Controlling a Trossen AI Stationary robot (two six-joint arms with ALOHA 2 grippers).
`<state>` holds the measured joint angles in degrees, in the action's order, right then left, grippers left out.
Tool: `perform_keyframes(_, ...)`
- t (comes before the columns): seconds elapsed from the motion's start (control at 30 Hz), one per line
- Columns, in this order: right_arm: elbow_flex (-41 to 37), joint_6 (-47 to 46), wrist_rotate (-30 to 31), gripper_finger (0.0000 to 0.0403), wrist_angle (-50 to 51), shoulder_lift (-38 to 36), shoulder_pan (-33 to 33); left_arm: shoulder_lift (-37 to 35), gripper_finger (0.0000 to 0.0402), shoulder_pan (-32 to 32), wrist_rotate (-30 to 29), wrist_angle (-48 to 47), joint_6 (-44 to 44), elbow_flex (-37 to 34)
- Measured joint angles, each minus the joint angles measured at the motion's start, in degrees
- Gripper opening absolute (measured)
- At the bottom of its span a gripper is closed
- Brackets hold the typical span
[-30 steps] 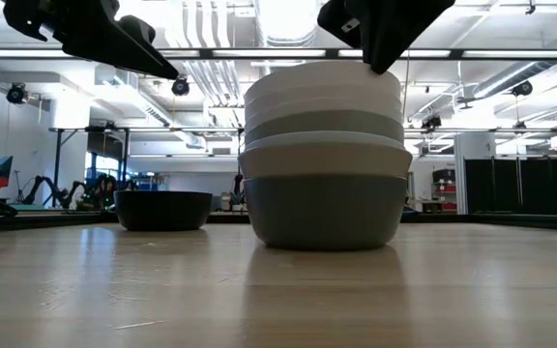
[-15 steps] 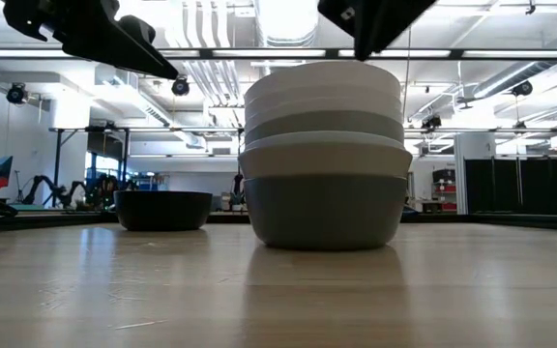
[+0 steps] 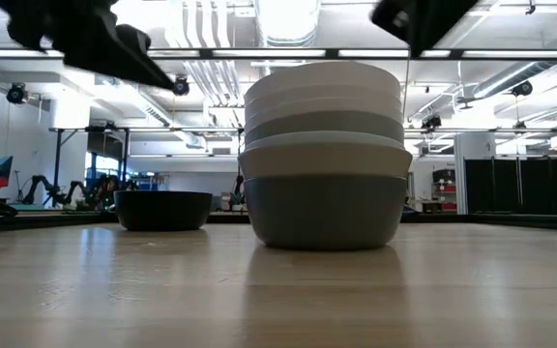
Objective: Nest bowls inside each other
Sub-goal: Stack the black bowl on top of the white bowl
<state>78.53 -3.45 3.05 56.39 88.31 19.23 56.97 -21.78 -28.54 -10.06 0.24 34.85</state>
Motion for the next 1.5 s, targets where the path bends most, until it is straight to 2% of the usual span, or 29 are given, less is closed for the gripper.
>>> perform_keyframes(0.07, -6.76, -1.24, -0.03, 0.0066, -6.11, -3.36, 0.69, 0.0, 0.0196, 0.02, -3.46, -0.03, -0.39, -1.39)
perform_keyframes(0.2, -20.11, -1.32, -0.02, 0.0061, -22.19, -11.32, 1.29, 0.0, 0.0196, 1.02, -14.77, -0.13, -2.35, -4.13)
perform_keyframes(0.27, -25.58, -0.15, 0.02, 0.0061, -29.38, -15.79, 1.27, 0.0, 0.0196, 3.51, -15.46, -0.13, -4.23, -4.41)
perform_keyframes(0.43, -35.7, 8.57, 3.28, 0.006, -47.83, -26.96, 1.02, 0.22, 0.0196, 14.47, -4.11, 0.12, -4.44, -2.41)
perform_keyframes(0.53, -42.07, 14.2, 6.32, 0.0061, -64.72, -33.01, 0.98, 1.31, 0.0196, 22.62, 4.3, -0.13, -5.37, -1.13)
perform_keyframes(0.67, -52.47, 17.03, 8.47, 0.006, -88.52, -38.38, 0.31, 4.11, 0.0196, 32.29, 17.98, -0.26, -5.93, 0.37)
perform_keyframes(0.77, -59.5, 17.53, 9.87, 0.0059, -99.25, -40.44, -0.87, 7.36, 0.0196, 36.83, 21.4, -5.62, -6.74, 2.82)
perform_keyframes(0.9, -66.26, 17.19, 11.08, 0.0058, -107.15, -41.49, -2.42, 12.96, 0.0196, 39.57, 22.07, -14.1, -7.34, 7.06)
perform_keyframes(1.0, -68.85, 16.51, 11.83, 0.0058, -111.29, -41.76, -3.3, 16.84, 0.0196, 40.22, 22.29, -15.32, -6.74, 9.56)
perform_keyframes(1.2, -68.86, 16.51, 12.02, 0.0058, -111.34, -42.02, -3.81, 24.28, 0.0196, 41.45, 26.33, -17.57, -5.27, 13.17)
perform_keyframes(1.33, -68.48, 15.96, 12.04, 0.0058, -110.31, -41.57, -3.81, 28.43, 0.0193, 42.64, 26.47, -18.03, -3.96, 14.22)
perform_keyframes(1.43, -68.48, 15.9, 12.04, 0.0058, -110.17, -41.29, -3.81, 30.34, 0.0171, 43.46, 26.46, -18.53, -3.87, 14.77)
perform_keyframes(1.5, -68.48, 15.9, 12.04, 0.0058, -110.21, -41.33, -3.81, 31.15, 0.0143, 43.87, 26.47, -19.45, -3.83, 15.08)
